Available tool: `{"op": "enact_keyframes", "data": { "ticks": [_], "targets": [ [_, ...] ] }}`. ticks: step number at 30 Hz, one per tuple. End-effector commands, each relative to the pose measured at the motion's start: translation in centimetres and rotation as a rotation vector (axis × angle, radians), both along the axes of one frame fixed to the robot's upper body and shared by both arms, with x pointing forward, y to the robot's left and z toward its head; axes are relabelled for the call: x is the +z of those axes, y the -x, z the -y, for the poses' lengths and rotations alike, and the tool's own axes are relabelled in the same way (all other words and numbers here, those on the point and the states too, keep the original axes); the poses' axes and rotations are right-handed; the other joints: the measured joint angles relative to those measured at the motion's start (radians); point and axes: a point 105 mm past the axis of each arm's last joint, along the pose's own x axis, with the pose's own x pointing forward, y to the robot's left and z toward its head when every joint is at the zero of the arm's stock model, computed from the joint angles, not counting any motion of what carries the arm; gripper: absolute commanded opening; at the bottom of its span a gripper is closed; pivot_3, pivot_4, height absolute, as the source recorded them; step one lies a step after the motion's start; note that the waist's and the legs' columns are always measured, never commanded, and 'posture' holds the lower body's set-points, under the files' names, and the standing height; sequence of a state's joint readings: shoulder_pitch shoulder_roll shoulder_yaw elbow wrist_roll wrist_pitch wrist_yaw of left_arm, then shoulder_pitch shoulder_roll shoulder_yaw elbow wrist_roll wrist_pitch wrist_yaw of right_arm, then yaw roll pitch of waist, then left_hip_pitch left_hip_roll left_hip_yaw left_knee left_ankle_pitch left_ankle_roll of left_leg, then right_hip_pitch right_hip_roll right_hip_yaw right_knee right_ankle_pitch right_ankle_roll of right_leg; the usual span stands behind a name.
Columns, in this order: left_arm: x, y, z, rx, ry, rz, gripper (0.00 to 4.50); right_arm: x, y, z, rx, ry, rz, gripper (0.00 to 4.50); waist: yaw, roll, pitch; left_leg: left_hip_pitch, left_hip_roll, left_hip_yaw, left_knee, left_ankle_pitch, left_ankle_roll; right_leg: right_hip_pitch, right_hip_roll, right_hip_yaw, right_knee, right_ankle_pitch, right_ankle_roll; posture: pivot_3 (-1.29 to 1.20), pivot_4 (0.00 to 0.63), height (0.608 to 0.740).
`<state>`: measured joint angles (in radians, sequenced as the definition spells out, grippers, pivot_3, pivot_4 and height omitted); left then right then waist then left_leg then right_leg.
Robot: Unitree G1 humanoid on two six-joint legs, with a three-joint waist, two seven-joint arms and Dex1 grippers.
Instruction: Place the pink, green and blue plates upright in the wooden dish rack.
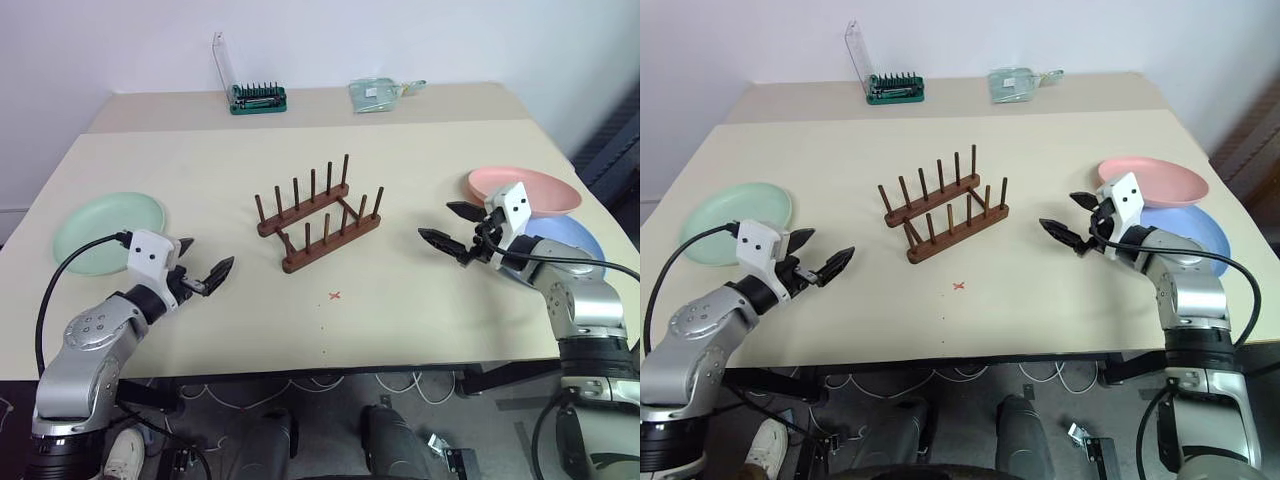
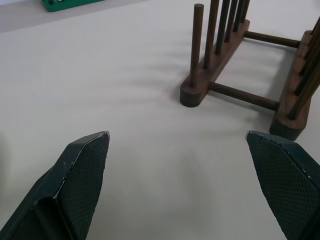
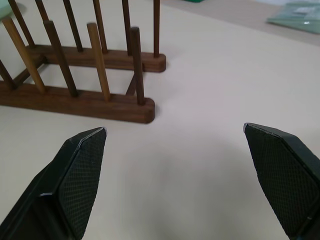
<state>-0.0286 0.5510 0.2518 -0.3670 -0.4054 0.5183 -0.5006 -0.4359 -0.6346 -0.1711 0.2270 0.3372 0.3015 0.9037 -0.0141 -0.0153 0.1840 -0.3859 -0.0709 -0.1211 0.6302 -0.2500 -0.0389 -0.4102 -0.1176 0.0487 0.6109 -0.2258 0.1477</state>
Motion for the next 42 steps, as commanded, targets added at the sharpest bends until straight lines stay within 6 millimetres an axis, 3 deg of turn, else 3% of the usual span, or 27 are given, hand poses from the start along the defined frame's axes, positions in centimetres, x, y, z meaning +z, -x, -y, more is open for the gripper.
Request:
{"op": "enact_keyframes", "data": {
  "ticks": [1, 12, 18, 22, 28, 32, 39, 42],
  "targets": [
    [1.2, 0.1, -0.2, -0.003, -0.012, 0.047, 4.5, 1.4, 0.2, 0.2, 0.001, -0.008, 0.052, 4.49, 0.0, 0.0, 0.0, 0.0, 0.0, 0.0, 0.0, 0.0, 0.0, 0.0, 0.0, 0.0, 0.0, 0.0, 0.0, 0.0, 0.15, 0.74],
    [1.0, 0.0, 1.3, -0.104, -0.029, 0.031, 4.5, 1.2, 0.0, -0.5, 0.02, -0.017, 0.064, 4.49, -0.001, 0.0, 0.0, 0.0, 0.0, 0.0, 0.0, 0.0, 0.0, 0.0, 0.0, 0.0, 0.0, 0.0, 0.0, 0.0, 0.15, 0.74],
    [-0.5, -0.4, 1.2, -0.175, -0.05, -0.016, 4.5, 0.2, 1.9, -1.6, 0.045, -0.031, 0.036, 4.49, 0.0, 0.0, 0.0, 0.0, 0.0, 0.0, 0.0, 0.0, 0.0, 0.0, 0.0, 0.0, 0.0, 0.0, 0.0, 0.0, 0.15, 0.74],
    [-2.3, -0.1, 2.2, -0.315, -0.115, -0.104, 4.5, -0.4, 2.6, -2.2, 0.059, -0.031, 0.016, 4.49, -0.001, 0.0, 0.0, 0.0, 0.0, 0.0, 0.0, 0.0, 0.0, -0.001, 0.0, 0.0, 0.0, 0.0, 0.0, 0.0, 0.15, 0.74],
    [-4.1, -1.7, 5.0, -0.462, -0.158, -0.13, 4.5, -0.5, 3.1, -2.7, 0.064, -0.042, 0.01, 4.49, 0.002, 0.0, 0.0, -0.001, 0.0, 0.0, 0.0, 0.0, 0.0, -0.001, 0.0, 0.0, 0.0, 0.0, 0.0, 0.0, 0.15, 0.74],
    [-4.9, -3.4, 8.8, -0.559, -0.157, -0.115, 4.5, 1.0, 5.6, -0.6, 0.058, -0.019, 0.01, 4.49, 0.02, 0.001, 0.0, -0.002, -0.001, -0.001, 0.001, 0.0, 0.0, -0.001, -0.001, -0.001, -0.001, 0.0, 0.0, 0.0, 0.15, 0.74],
    [-6.2, -4.7, 11.0, -0.535, -0.156, -0.109, 4.5, 2.8, 9.3, 0.3, 0.029, -0.008, 0.014, 4.49, 0.023, 0.002, -0.001, -0.001, 0.0, -0.001, 0.0, 0.0, 0.001, -0.001, 0.0, -0.001, 0.0, 0.0, 0.001, 0.0, 0.15, 0.74],
    [-6.1, -4.8, 11.2, -0.532, -0.138, -0.1, 3.75, 3.8, 11.0, 0.1, 0.019, -0.008, 0.02, 4.5, 0.026, 0.002, -0.001, -0.002, 0.0, -0.001, 0.002, 0.0, 0.001, 0.0, -0.001, -0.001, -0.001, 0.0, 0.001, 0.0, 0.15, 0.74]
  ]
}}
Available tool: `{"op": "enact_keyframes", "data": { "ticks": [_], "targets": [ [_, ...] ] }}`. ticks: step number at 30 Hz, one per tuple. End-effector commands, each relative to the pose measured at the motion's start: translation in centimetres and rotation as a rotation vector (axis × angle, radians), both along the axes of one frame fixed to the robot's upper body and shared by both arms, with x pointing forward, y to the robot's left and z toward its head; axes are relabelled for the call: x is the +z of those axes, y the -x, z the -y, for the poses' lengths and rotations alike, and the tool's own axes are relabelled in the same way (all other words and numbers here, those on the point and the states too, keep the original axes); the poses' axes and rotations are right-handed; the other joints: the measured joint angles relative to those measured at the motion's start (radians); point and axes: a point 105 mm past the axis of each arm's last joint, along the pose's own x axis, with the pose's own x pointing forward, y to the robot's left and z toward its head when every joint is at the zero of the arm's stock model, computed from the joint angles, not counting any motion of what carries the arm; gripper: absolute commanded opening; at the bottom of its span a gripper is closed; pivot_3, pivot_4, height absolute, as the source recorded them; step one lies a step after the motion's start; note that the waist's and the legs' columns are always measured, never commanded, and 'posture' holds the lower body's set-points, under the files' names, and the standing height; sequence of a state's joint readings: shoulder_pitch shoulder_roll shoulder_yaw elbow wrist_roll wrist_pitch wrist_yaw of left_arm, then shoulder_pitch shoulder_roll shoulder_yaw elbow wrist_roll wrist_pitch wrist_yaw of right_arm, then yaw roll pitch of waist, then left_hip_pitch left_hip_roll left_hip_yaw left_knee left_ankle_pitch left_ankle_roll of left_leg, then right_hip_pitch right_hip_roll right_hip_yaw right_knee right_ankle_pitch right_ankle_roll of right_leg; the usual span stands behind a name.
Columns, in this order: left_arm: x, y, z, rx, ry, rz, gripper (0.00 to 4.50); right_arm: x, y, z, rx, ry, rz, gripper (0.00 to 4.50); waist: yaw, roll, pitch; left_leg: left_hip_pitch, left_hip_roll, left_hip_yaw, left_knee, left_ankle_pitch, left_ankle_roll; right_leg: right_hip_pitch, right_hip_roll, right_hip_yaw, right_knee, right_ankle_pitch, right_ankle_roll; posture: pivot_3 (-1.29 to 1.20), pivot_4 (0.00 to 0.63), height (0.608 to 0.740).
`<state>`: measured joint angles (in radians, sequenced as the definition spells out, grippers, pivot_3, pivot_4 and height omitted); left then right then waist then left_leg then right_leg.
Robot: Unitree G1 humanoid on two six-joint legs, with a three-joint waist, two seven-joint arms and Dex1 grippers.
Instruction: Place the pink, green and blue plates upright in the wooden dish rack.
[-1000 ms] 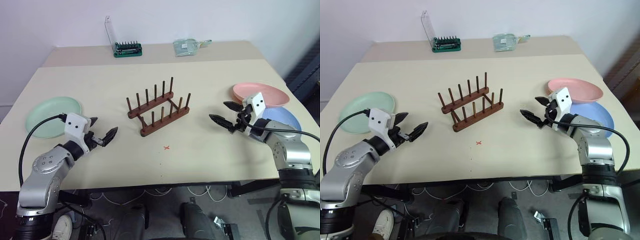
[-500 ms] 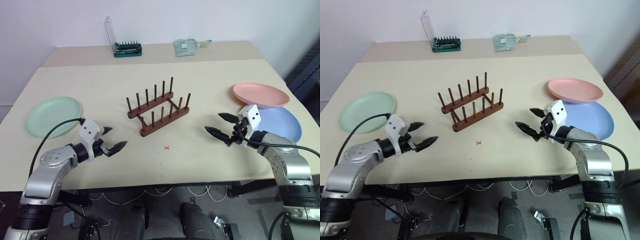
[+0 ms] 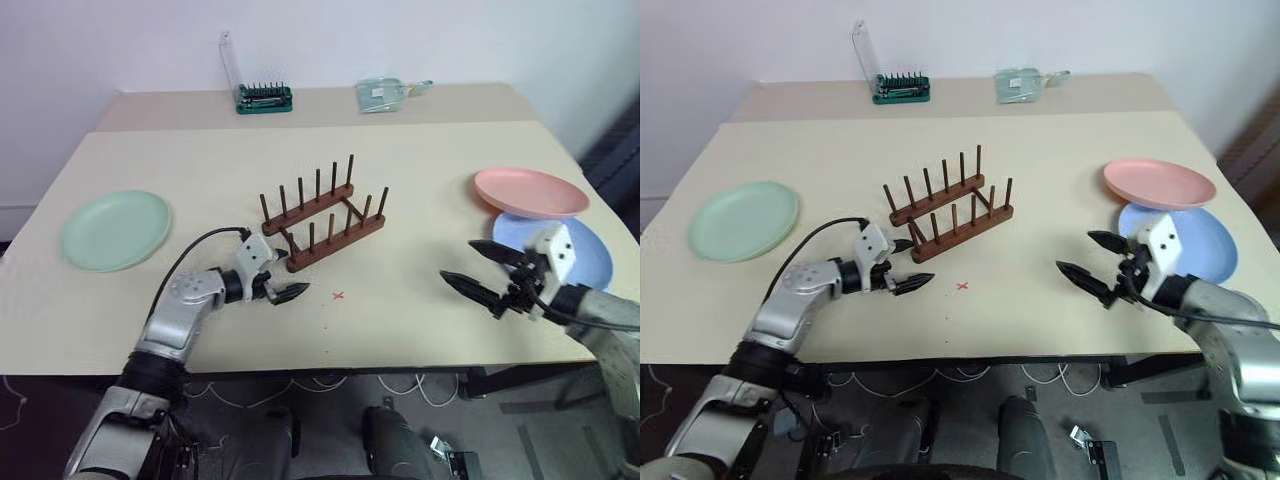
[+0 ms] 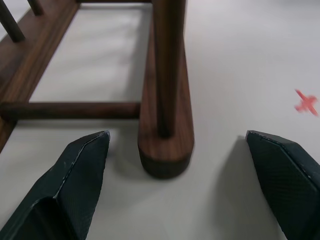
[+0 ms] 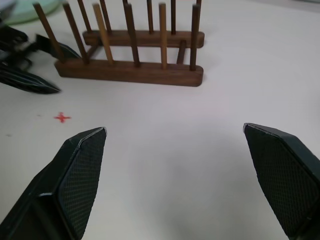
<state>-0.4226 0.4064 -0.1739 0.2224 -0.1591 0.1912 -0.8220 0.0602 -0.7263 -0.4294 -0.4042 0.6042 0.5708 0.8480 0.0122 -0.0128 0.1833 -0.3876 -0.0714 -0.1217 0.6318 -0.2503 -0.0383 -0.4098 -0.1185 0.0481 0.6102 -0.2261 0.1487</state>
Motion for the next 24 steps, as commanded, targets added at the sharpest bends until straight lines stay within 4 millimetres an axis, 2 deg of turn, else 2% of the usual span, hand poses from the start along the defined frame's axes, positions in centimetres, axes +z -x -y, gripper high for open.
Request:
{"op": "enact_keyframes", "data": {
  "ticks": [1, 6, 9, 12, 15, 17, 19, 24],
  "targets": [
    [-0.7, 0.1, -0.2, 0.008, -0.022, -0.009, 3.22, 2.9, 1.8, -0.4, 0.007, 0.014, 0.075, 4.5, 0.0, 0.0, 0.0, 0.0, 0.0, 0.0, 0.0, 0.0, 0.0, 0.0, 0.0, 0.0, 0.0, 0.0, 0.0, 0.0, 0.15, 0.74],
    [-0.6, 0.1, -0.7, -0.001, -0.036, -0.005, 0.82, 3.8, 4.4, 0.2, -0.009, 0.024, 0.072, 4.5, 0.0, -0.001, 0.0, 0.0, 0.0, 0.0, 0.0, 0.0, 0.0, 0.001, 0.0, 0.0, 0.0, -0.001, 0.001, 0.0, 0.15, 0.74],
    [0.6, 0.9, 0.0, -0.123, -0.017, 0.057, 0.77, 4.2, 5.0, -0.1, -0.008, 0.03, 0.073, 4.5, -0.003, -0.001, 0.0, 0.0, 0.0, 0.0, 0.0, 0.0, 0.0, 0.001, 0.0, 0.0, 0.0, -0.001, 0.001, 0.0, 0.15, 0.74],
    [1.0, 2.4, 0.9, -0.287, -0.021, 0.04, 0.77, 4.5, 4.5, -2.4, 0.012, 0.032, 0.085, 4.5, -0.006, -0.001, 0.0, 0.0, 0.001, 0.001, 0.0, 0.0, 0.0, 0.0, 0.0, 0.0, 0.0, -0.001, 0.0, 0.0, 0.15, 0.74],
    [0.9, 3.2, 1.3, -0.394, -0.073, 0.048, 0.77, 4.9, 3.5, -4.8, 0.025, 0.029, 0.097, 4.5, -0.004, -0.001, 0.0, 0.0, 0.001, 0.001, 0.0, 0.0, 0.0, 0.0, 0.0, 0.0, -0.001, -0.001, -0.001, 0.0, 0.15, 0.74],
    [0.9, 3.1, 1.6, -0.433, -0.099, 0.051, 0.77, 5.2, 3.0, -6.2, 0.029, 0.027, 0.104, 4.5, 0.0, -0.002, 0.001, -0.001, 0.001, 0.001, 0.0, 0.0, 0.0, 0.0, 0.0, 0.0, -0.001, -0.002, -0.002, 0.0, 0.15, 0.74],
    [0.7, 1.8, 1.7, -0.401, -0.128, 0.066, 0.77, 5.7, 2.6, -7.3, 0.032, 0.024, 0.114, 4.5, 0.004, -0.002, 0.001, -0.003, 0.0, -0.001, 0.001, 0.0, 0.0, -0.001, 0.0, -0.001, -0.001, -0.002, -0.002, 0.0, 0.15, 0.74],
    [0.6, -0.1, 1.8, -0.356, -0.104, 0.047, 0.77, 6.2, 3.3, -7.2, 0.007, 0.028, 0.109, 4.5, 0.003, -0.003, 0.001, -0.005, 0.0, -0.004, 0.0, 0.0, 0.001, 0.0, 0.0, -0.003, -0.007, 0.0, 0.001, 0.0, 0.15, 0.74]
  ]
}}
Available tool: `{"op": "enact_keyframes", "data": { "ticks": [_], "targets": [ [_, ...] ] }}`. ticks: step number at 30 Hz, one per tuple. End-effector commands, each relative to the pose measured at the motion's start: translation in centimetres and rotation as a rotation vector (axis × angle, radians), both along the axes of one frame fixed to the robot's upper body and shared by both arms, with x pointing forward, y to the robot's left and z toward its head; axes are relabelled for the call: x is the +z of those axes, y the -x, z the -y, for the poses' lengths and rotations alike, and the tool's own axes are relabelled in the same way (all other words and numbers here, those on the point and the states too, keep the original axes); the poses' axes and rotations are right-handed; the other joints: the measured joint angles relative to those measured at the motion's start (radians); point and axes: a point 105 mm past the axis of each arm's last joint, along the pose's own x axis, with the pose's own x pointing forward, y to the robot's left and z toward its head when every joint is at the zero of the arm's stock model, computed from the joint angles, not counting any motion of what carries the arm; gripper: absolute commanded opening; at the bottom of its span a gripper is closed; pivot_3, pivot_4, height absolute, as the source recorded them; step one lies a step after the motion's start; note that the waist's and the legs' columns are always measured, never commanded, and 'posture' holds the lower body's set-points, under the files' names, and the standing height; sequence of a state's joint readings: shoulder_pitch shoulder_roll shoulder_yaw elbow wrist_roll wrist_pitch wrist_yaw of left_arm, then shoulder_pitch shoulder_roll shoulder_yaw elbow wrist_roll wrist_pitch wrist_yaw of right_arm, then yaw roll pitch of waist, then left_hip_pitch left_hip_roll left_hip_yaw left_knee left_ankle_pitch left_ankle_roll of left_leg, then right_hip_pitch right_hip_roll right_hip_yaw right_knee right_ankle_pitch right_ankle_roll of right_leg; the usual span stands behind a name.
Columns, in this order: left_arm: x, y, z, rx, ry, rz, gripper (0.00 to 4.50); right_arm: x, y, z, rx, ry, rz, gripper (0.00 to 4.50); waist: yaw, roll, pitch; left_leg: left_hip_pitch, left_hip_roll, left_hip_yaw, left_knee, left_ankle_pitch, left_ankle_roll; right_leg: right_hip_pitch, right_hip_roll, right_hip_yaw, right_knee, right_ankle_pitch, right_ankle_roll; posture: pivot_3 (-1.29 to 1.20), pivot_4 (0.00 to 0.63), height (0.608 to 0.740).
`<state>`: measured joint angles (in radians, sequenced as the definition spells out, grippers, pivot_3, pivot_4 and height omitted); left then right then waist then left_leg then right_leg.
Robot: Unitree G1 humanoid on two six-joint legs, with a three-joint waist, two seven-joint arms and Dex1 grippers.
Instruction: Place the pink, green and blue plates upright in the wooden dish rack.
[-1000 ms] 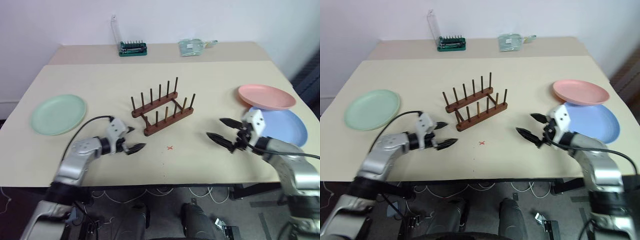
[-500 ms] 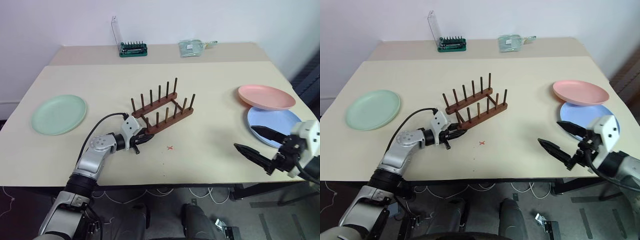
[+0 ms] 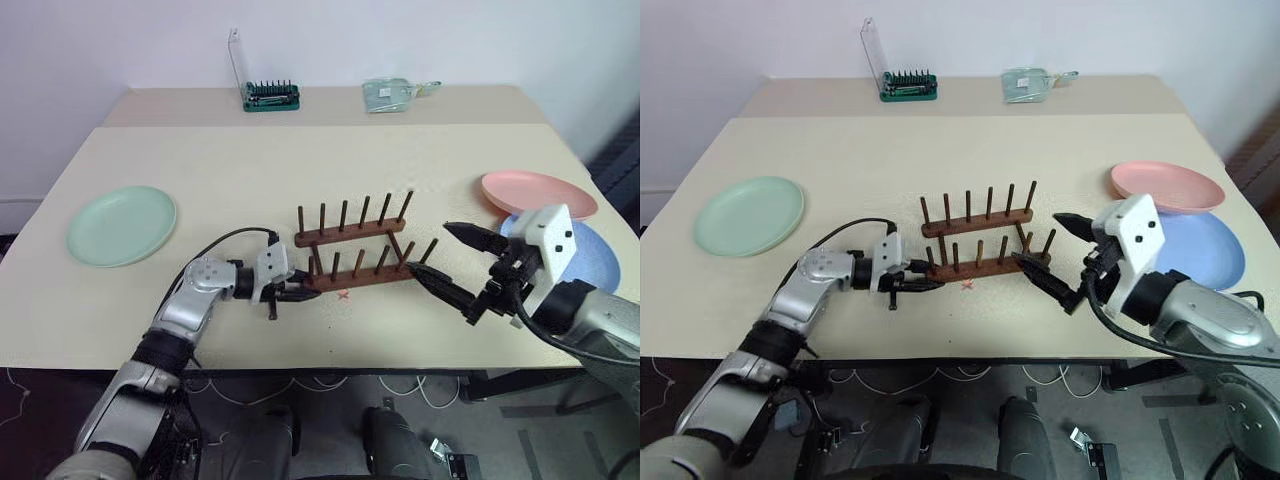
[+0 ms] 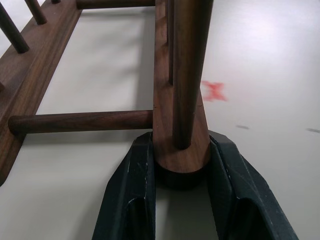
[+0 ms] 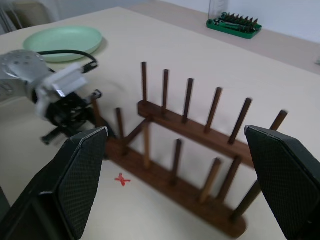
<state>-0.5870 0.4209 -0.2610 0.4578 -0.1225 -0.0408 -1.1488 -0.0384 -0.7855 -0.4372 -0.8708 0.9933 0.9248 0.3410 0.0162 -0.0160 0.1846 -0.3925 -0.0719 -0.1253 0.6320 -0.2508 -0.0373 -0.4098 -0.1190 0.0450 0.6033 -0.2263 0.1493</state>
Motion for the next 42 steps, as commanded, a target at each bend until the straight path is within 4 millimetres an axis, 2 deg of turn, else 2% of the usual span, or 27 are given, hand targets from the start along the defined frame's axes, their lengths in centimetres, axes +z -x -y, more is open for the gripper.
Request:
{"op": "enact_keyframes", "data": {
  "ticks": [1, 3, 4, 8, 10, 12, 14, 15, 17, 22, 23, 28, 34, 35, 37, 38, 40, 42],
  "targets": [
    [0.4, -1.0, -0.1, 0.028, 0.014, 0.017, 0.77, 0.9, 1.0, 0.1, -0.012, 0.017, 0.03, 4.5, -0.002, 0.0, 0.0, 0.0, 0.0, 0.0, 0.0, 0.0, 0.0, 0.001, 0.0, 0.0, -0.001, 0.0, 0.0, 0.0, 0.15, 0.74],
    [0.6, -1.4, -0.1, 0.052, 0.053, -0.01, 1.82, 1.0, 1.4, 0.5, -0.022, 0.016, 0.028, 4.5, -0.003, 0.0, 0.0, 0.0, 0.0, 0.0, 0.0, -0.001, 0.001, 0.001, 0.0, -0.001, -0.002, 0.0, 0.0, 0.0, 0.15, 0.74],
    [0.6, -1.5, -0.3, 0.064, 0.057, -0.009, 2.19, 1.1, 1.7, 0.8, -0.028, 0.016, 0.026, 4.5, -0.004, 0.0, 0.0, 0.0, 0.0, 0.0, 0.0, -0.001, 0.001, 0.001, 0.0, -0.001, -0.002, 0.0, 0.0, 0.0, 0.15, 0.74],
    [0.4, -1.2, -2.4, 0.132, 0.05, -0.026, 4.17, 0.8, 2.1, 1.2, -0.039, 0.026, 0.005, 4.5, -0.01, 0.0, 0.0, 0.001, 0.001, 0.0, -0.001, -0.001, 0.001, 0.001, 0.0, 0.0, -0.002, 0.0, 0.0, 0.0, 0.15, 0.74],
    [0.4, -0.6, -3.5, 0.157, 0.05, -0.047, 4.17, 0.7, 2.1, 1.2, -0.036, 0.034, -0.008, 4.5, -0.014, 0.0, 0.0, 0.001, 0.001, 0.0, -0.001, -0.001, 0.001, 0.001, 0.001, 0.0, -0.001, 0.0, 0.0, 0.0, 0.15, 0.74],
    [0.4, 0.5, -5.0, 0.194, 0.059, -0.089, 4.17, 0.0, 0.5, 1.0, -0.02, 0.041, -0.046, 4.5, -0.032, 0.0, -0.001, 0.002, 0.001, 0.001, -0.001, -0.001, 0.001, 0.001, 0.001, 0.0, -0.001, 0.0, 0.0, 0.0, 0.15, 0.74],
    [0.2, 2.0, -5.9, 0.198, 0.051, -0.105, 4.25, -1.6, -1.1, 1.0, -0.03, 0.104, -0.106, 3.98, -0.037, 0.001, -0.001, 0.003, 0.002, 0.002, -0.001, -0.001, 0.001, 0.002, 0.001, 0.0, -0.001, 0.001, -0.001, 0.0, 0.15, 0.74],
    [0.3, 2.4, -5.7, 0.201, 0.07, -0.117, 3.68, -2.4, -1.4, 0.8, -0.024, 0.138, -0.128, 3.71, -0.033, 0.001, -0.001, 0.004, 0.003, 0.002, -0.001, -0.001, 0.001, 0.001, 0.001, 0.0, -0.001, 0.001, -0.001, 0.0, 0.15, 0.74],
    [0.6, 3.1, -5.3, 0.199, 0.1, -0.134, 3.01, -3.4, -1.8, 0.6, -0.018, 0.176, -0.139, 2.78, -0.026, 0.002, -0.001, 0.003, 0.003, 0.002, -0.001, -0.001, 0.001, 0.002, 0.001, 0.0, -0.001, 0.0, -0.002, 0.0, 0.15, 0.74],
    [0.1, 4.3, -2.6, 0.154, 0.084, -0.138, 0.54, -5.1, -3.1, -0.4, -0.035, 0.222, -0.14, 0.28, -0.005, 0.001, -0.001, 0.001, 0.001, 0.001, 0.0, -0.001, 0.001, 0.001, 0.0, 0.0, -0.003, 0.001, -0.001, 0.0, 0.15, 0.74],
    [0.0, 4.4, -2.4, 0.153, 0.076, -0.139, 0.04, -5.4, -3.2, -0.4, -0.04, 0.23, -0.142, 0.0, -0.003, 0.001, -0.001, 0.001, 0.001, 0.001, 0.0, -0.001, 0.001, 0.001, 0.0, 0.0, -0.004, 0.001, -0.001, 0.0, 0.15, 0.74],
    [-1.1, 3.1, -1.3, 0.271, 0.054, -0.117, 0.04, -7.8, -3.0, -0.6, -0.06, 0.317, -0.182, 0.0, -0.004, 0.002, -0.001, 0.001, 0.001, 0.0, 0.0, -0.001, 0.001, 0.002, 0.0, 0.0, -0.004, 0.001, -0.001, 0.0, 0.15, 0.74],
    [-0.8, 2.0, -0.6, 0.366, 0.125, -0.1, 0.04, -9.3, -5.6, -0.2, -0.185, 0.38, -0.183, 0.0, -0.005, 0.002, -0.001, 0.002, 0.001, 0.001, 0.0, -0.001, 0.001, 0.002, 0.001, 0.0, -0.003, 0.001, -0.002, 0.0, 0.15, 0.74],
    [-0.7, 1.7, -0.6, 0.379, 0.131, -0.082, 0.04, -9.6, -6.5, 0.2, -0.213, 0.384, -0.184, 0.0, -0.005, 0.002, -0.001, 0.002, 0.001, 0.001, 0.0, -0.001, 0.001, 0.002, 0.001, 0.0, -0.003, 0.001, -0.002, 0.0, 0.15, 0.74],
    [-0.5, 0.9, -0.5, 0.416, 0.15, -0.079, 0.04, -11.4, -10.0, 2.3, -0.283, 0.392, -0.205, 0.0, -0.009, 0.001, -0.002, 0.002, 0.001, 0.001, 0.0, -0.001, 0.001, 0.002, 0.001, 0.0, -0.003, 0.001, -0.002, 0.0, 0.15, 0.74],
    [-0.3, 0.5, -0.5, 0.429, 0.154, -0.058, 0.04, -13.0, -11.7, 3.6, -0.324, 0.397, -0.227, 0.0, -0.01, 0.0, -0.002, 0.003, 0.001, 0.002, 0.001, 0.0, 0.001, 0.003, 0.001, 0.0, -0.003, 0.002, -0.003, 0.0, 0.15, 0.74],
    [-0.1, -0.1, -0.4, 0.442, 0.158, -0.035, 0.04, -15.4, -13.5, 4.9, -0.36, 0.411, -0.247, 0.0, -0.015, -0.001, -0.003, 0.005, 0.0, 0.003, 0.001, 0.0, 0.001, 0.006, 0.001, 0.0, -0.004, 0.003, -0.003, 0.0, 0.15, 0.74],
    [0.0, -0.4, -0.3, 0.447, 0.159, -0.024, 0.04, -16.8, -14.5, 5.4, -0.371, 0.421, -0.242, 0.0, -0.019, -0.003, -0.005, 0.01, 0.001, 0.003, -0.001, 0.0, 0.001, 0.01, 0.002, 0.0, -0.004, 0.003, -0.002, 0.0, 0.15, 0.74]
  ]
}}
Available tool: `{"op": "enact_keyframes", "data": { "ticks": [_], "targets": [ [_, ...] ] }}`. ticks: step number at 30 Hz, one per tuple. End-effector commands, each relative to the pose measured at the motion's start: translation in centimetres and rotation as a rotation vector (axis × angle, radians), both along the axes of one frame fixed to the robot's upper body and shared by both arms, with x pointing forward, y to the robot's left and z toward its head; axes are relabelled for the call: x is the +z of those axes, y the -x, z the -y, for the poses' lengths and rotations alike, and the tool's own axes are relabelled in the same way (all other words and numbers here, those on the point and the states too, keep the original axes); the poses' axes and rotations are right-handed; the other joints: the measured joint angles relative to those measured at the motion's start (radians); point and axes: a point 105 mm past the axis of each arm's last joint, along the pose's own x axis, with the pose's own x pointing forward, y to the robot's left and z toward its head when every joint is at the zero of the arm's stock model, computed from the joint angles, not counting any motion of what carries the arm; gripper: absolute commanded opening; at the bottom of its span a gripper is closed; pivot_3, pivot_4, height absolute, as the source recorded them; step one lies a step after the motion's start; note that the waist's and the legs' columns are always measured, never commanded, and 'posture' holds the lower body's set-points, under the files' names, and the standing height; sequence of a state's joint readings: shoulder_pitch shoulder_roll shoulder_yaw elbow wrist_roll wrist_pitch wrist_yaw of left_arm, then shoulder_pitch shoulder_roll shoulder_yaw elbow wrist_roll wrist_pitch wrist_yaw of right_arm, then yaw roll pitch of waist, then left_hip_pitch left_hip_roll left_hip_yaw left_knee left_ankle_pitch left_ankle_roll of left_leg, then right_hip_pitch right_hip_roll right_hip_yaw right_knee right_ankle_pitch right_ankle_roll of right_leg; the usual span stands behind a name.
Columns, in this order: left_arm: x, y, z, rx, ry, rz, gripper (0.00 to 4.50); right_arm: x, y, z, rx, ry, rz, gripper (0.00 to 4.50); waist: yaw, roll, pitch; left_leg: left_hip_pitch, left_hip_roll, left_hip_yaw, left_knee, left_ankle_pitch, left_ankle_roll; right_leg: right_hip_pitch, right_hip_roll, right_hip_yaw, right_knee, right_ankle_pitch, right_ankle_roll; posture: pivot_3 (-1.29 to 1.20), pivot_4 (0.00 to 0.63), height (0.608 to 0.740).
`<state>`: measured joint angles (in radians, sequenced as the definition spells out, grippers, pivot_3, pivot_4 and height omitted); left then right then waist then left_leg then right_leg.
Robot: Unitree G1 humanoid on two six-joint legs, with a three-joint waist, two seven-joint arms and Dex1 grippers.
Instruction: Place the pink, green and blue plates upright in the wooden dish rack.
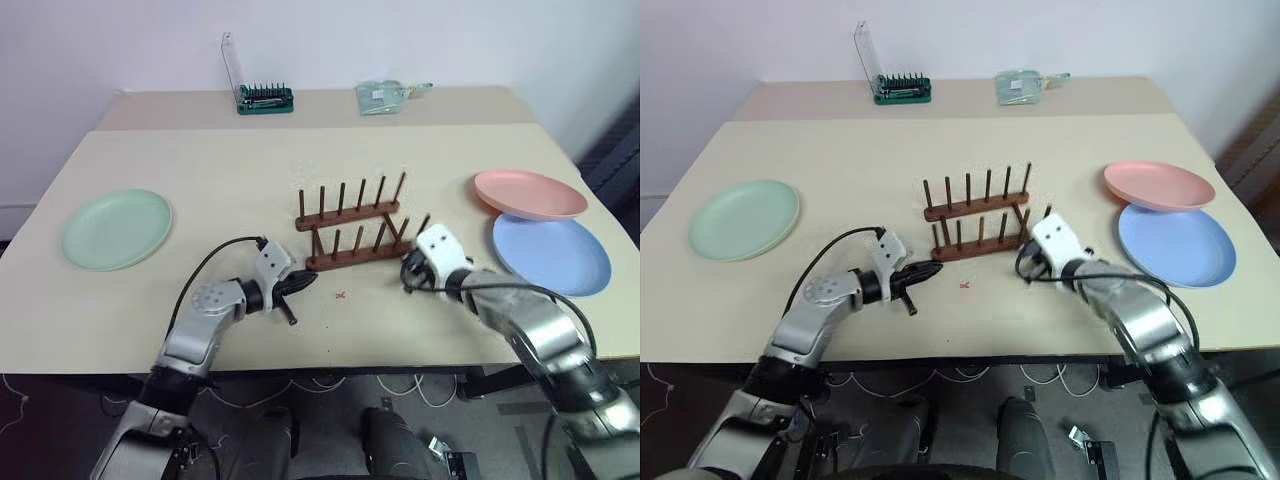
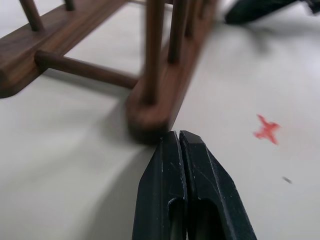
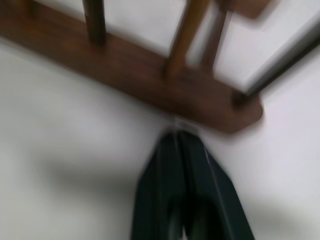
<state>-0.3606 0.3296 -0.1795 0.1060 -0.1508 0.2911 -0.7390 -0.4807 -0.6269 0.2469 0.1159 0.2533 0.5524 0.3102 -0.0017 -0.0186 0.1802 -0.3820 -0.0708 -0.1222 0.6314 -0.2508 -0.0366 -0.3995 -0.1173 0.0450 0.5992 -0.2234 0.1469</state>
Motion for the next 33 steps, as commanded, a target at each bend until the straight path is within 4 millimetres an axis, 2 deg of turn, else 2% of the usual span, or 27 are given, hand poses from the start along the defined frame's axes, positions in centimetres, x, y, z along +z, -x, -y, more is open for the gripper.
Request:
{"op": "enact_keyframes", "data": {
  "ticks": [1, 5, 9, 12, 18, 25, 33],
  "targets": [
    [0.6, -0.8, -0.3, 0.03, -0.01, 0.048, 0.04, -5.1, -0.7, 2.7, -0.072, 0.08, -0.072, 0.0, -0.005, -0.002, -0.001, 0.003, 0.0, 0.0, -0.001, 0.0, 0.0, 0.003, 0.0, 0.0, 0.0, 0.0, 0.0, 0.0, 0.15, 0.74],
    [0.7, -1.3, -0.3, 0.046, -0.015, 0.069, 0.04, -6.1, -1.7, 2.7, -0.08, 0.082, -0.034, 0.0, -0.012, -0.007, -0.009, 0.009, 0.0, -0.002, -0.002, -0.001, 0.001, 0.009, 0.0, 0.0, -0.001, -0.001, 0.001, 0.0, 0.15, 0.74],
    [0.7, -1.6, -0.5, 0.068, -0.013, 0.075, 0.04, -7.0, -1.2, 2.3, -0.033, 0.075, -0.032, 0.0, -0.012, -0.007, -0.015, 0.01, 0.0, -0.003, -0.002, -0.001, 0.001, 0.01, 0.0, 0.0, -0.001, -0.001, 0.001, 0.0, 0.15, 0.74],
    [0.6, -1.7, -0.6, 0.072, -0.012, 0.076, 0.04, -7.0, -0.8, 2.7, -0.018, 0.075, -0.026, 0.0, -0.01, -0.007, -0.015, 0.01, -0.001, -0.003, -0.002, -0.001, 0.001, 0.01, 0.0, 0.0, -0.001, -0.001, 0.001, 0.0, 0.15, 0.74],
    [0.7, -2.0, -0.9, 0.075, -0.015, 0.078, 0.04, -4.9, -0.7, 2.5, 0.071, 0.027, 0.049, 0.0, -0.009, -0.006, -0.015, 0.009, -0.001, -0.004, -0.002, -0.001, 0.001, 0.01, 0.0, -0.001, -0.001, -0.001, 0.002, 0.0, 0.15, 0.74],
    [0.8, -2.4, -1.8, 0.077, -0.024, 0.083, 0.04, -1.9, -1.6, 2.6, 0.08, -0.086, 0.111, 0.0, -0.013, -0.005, -0.014, 0.009, -0.001, -0.005, -0.003, -0.001, 0.001, 0.009, 0.0, -0.001, -0.001, -0.001, 0.002, 0.0, 0.15, 0.74],
    [0.2, -1.2, -3.3, 0.081, -0.001, 0.044, 0.04, -1.3, -1.1, 1.5, 0.143, -0.101, 0.102, 0.0, -0.016, -0.004, -0.013, 0.008, -0.001, -0.004, -0.004, -0.001, 0.001, 0.007, 0.0, -0.001, -0.001, -0.001, 0.002, 0.0, 0.15, 0.74]
  ]
}}
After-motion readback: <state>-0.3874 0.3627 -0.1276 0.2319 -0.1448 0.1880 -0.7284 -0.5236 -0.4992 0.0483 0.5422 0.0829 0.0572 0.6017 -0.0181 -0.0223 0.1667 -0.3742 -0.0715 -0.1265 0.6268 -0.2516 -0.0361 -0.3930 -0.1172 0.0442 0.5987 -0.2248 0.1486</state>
